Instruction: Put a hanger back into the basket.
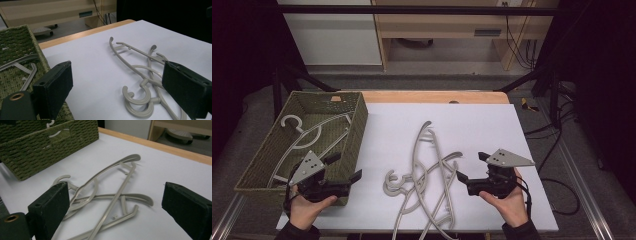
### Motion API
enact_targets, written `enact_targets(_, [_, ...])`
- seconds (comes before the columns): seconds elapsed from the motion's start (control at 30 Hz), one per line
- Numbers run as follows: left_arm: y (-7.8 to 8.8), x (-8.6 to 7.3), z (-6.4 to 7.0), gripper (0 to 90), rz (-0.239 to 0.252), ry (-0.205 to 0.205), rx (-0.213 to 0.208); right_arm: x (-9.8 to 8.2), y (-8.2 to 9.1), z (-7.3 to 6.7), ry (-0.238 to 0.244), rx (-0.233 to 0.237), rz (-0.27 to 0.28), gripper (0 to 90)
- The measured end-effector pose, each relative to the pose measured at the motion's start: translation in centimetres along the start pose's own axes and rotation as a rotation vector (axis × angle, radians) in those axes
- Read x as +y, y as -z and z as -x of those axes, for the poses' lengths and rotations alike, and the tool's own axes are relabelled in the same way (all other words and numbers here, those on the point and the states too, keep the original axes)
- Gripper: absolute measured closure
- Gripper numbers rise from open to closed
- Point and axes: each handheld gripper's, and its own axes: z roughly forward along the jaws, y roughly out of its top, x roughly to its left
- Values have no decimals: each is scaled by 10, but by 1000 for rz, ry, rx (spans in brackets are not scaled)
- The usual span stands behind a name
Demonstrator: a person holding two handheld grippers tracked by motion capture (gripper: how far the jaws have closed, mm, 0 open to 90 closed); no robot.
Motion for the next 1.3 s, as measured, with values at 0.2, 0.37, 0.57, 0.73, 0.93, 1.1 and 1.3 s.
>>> enact_targets(0.2, [1, 0, -2, 84, -11, -3, 2, 8, -16, -23, 46, 26, -69, 92])
enact_targets(0.37, [2, 1, -3, 80, -10, -4, 6, 11, -30, -43, 73, 31, -129, 129])
enact_targets(0.57, [4, 1, -3, 80, -7, -2, 8, 0, -57, -63, 103, 54, -241, 178])
enact_targets(0.73, [4, 2, -2, 81, -9, -8, 6, -11, -76, -77, 89, 81, -291, 220])
enact_targets(0.93, [4, 2, -2, 81, -15, -6, 4, -26, -94, -83, 75, 99, -347, 296])
enact_targets(1.1, [4, 2, -1, 82, -15, -8, 3, -41, -102, -89, 61, 111, -420, 372])
enact_targets(1.3, [2, 1, 0, 82, -24, -11, 1, -51, -109, -91, 47, 109, -486, 481])
